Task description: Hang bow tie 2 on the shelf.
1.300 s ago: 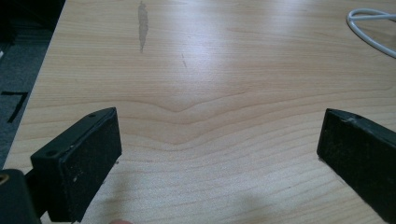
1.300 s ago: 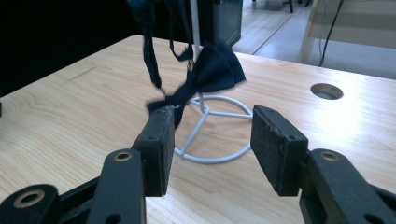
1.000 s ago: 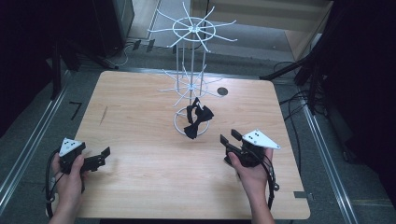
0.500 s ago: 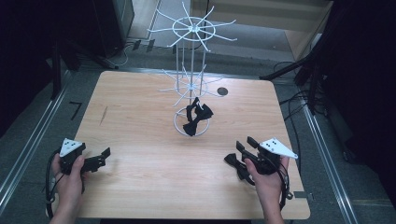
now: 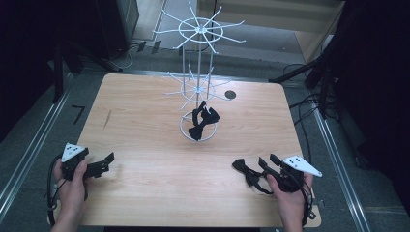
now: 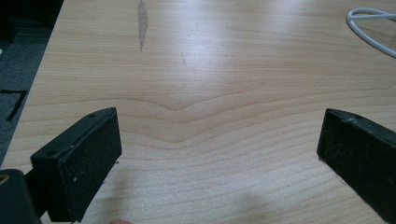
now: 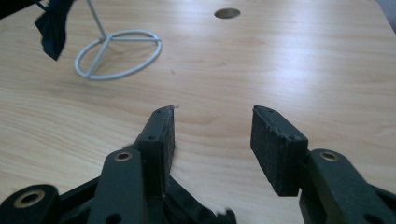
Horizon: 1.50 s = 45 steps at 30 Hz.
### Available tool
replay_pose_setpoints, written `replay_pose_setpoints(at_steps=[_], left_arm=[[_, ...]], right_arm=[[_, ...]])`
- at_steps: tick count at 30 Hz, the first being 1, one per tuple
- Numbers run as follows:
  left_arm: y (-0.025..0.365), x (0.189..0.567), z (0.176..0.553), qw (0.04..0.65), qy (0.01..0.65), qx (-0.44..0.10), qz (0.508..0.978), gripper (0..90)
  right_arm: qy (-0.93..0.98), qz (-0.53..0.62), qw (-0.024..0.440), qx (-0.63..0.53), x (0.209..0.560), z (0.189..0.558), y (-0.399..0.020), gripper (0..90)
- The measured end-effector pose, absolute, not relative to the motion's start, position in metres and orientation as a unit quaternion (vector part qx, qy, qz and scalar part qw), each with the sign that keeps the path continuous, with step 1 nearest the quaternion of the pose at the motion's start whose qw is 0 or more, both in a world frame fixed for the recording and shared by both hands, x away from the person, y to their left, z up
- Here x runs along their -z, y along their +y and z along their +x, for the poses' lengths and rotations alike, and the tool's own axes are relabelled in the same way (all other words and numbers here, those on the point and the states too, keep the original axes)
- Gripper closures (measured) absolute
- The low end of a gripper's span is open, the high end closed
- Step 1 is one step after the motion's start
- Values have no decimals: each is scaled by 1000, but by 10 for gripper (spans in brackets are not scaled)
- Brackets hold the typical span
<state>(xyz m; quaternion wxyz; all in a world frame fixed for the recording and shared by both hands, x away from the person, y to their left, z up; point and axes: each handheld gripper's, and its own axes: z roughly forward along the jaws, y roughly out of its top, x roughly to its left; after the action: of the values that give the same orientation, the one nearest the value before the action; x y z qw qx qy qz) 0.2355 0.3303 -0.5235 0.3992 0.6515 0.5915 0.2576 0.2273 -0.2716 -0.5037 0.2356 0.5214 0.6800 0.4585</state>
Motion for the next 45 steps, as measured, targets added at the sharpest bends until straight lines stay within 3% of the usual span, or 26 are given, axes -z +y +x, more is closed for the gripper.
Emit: replay_pose_setpoints(at_steps=[8, 24, 45], left_arm=[[330, 523, 235, 397, 591, -260, 652, 1], [330, 523, 235, 399, 592, -258, 651, 1], [331, 523, 236, 400, 593, -257, 650, 2]], right_arm=[[683, 544, 226, -432, 519, 214, -291, 529], [689, 564, 187, -414, 533, 206, -305, 713], [719, 566, 169, -367, 545, 209, -299, 795]])
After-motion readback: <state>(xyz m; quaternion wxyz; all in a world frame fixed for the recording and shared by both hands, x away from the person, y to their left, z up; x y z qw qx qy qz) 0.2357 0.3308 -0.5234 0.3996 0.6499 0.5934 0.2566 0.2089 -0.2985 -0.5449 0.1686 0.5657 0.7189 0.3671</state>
